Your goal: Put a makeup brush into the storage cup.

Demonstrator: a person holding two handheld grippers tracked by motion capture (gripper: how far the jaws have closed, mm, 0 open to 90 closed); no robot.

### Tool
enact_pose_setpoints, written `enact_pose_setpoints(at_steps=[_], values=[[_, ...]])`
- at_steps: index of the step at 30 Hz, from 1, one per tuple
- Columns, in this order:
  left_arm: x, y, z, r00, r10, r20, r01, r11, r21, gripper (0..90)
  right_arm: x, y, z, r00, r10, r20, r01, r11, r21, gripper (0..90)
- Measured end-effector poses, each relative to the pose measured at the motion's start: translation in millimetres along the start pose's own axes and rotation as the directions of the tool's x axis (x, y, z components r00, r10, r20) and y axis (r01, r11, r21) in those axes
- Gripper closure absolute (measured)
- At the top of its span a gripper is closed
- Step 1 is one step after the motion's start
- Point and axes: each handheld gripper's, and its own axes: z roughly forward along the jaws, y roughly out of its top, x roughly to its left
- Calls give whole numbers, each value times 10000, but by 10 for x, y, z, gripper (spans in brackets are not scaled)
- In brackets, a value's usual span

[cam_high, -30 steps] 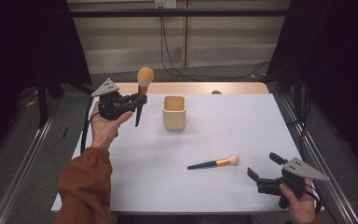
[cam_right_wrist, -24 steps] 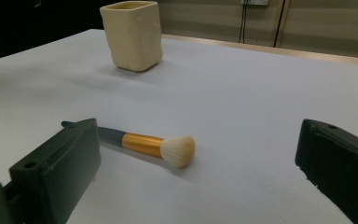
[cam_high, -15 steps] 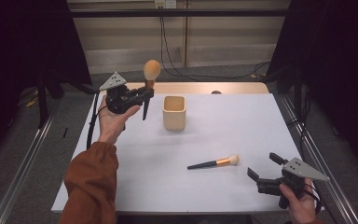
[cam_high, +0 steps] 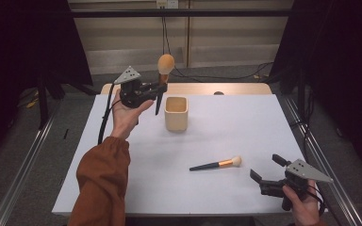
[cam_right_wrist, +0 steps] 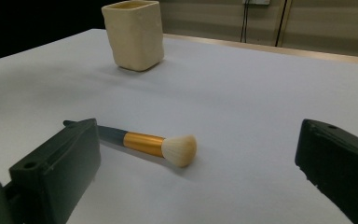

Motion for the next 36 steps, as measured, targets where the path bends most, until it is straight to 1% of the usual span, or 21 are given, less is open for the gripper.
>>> enact_pose_setpoints(at_steps=[5, 9, 11, 18, 20, 22, 24, 25, 26, 28, 30, 32, 33, 34, 36], values=[[-29, 52, 111, 9998, 145, 111, -144, 9998, -120, 713, -8, -4, -4, 10000, 6, 18, -6, 10000, 11, 0], [-42, 71, 192, 9999, 62, 142, -60, 9999, -141, 713, -6, -5, -9, 10000, -18, 15, 18, 10000, 15, 0], [-51, 70, 220, 9999, 84, 81, -82, 9999, -137, 713, -7, -5, -10, 10000, -12, 3, 12, 10000, 17, 0], [-53, -1, 360, 9999, 73, 122, -72, 10000, -68, 713, -5, -8, -7, 10000, -20, 4, 20, 10000, 13, 0], [-50, -11, 388, 9999, 143, 93, -143, 9999, -81, 713, -7, -8, -8, 10000, 4, -8, -4, 10000, 25, 0], [-40, -15, 412, 9998, 92, 147, -90, 9999, -147, 713, -7, -9, -6, 10000, 6, -1, -6, 10000, 25, 0], [-32, -17, 433, 10000, 51, 78, -49, 9998, -217, 713, -7, -8, -6, 10000, 1, 39, -1, 10000, 28, 0], [-32, -20, 443, 9999, 63, 142, -60, 9997, -229, 713, -8, -8, -6, 10000, -6, 43, 5, 10000, 29, 0], [-42, -27, 457, 9999, 105, 94, -102, 9997, -230, 713, -9, -8, -6, 10000, -1, 39, 1, 10000, 30, 0], [-41, -45, 480, 9998, 169, 146, -166, 9997, -174, 713, -9, -8, -5, 10000, -3, 47, 3, 10000, 23, 0], [-28, -69, 500, 9998, 172, 31, -171, 9997, -178, 713, -9, -9, -5, 10000, -4, 45, 3, 10000, 26, 0], [2, -103, 520, 9999, 141, 58, -140, 9998, -163, 712, -10, -9, -7, 10000, 7, 28, -7, 10000, 33, 0], [15, -122, 533, 9996, 271, -55, -271, 9996, -69, 712, -9, -9, -8, 10000, -5, 33, 5, 10000, 27, 0], [25, -142, 545, 9993, 320, -172, -320, 9995, -4, 712, -6, -10, -7, 10000, 6, 39, -6, 10000, 3, 0], [56, -175, 564, 9999, 129, -89, -130, 9999, -70, 712, -7, -10, -9, 10000, 5, 28, -5, 10000, 21, 0]])
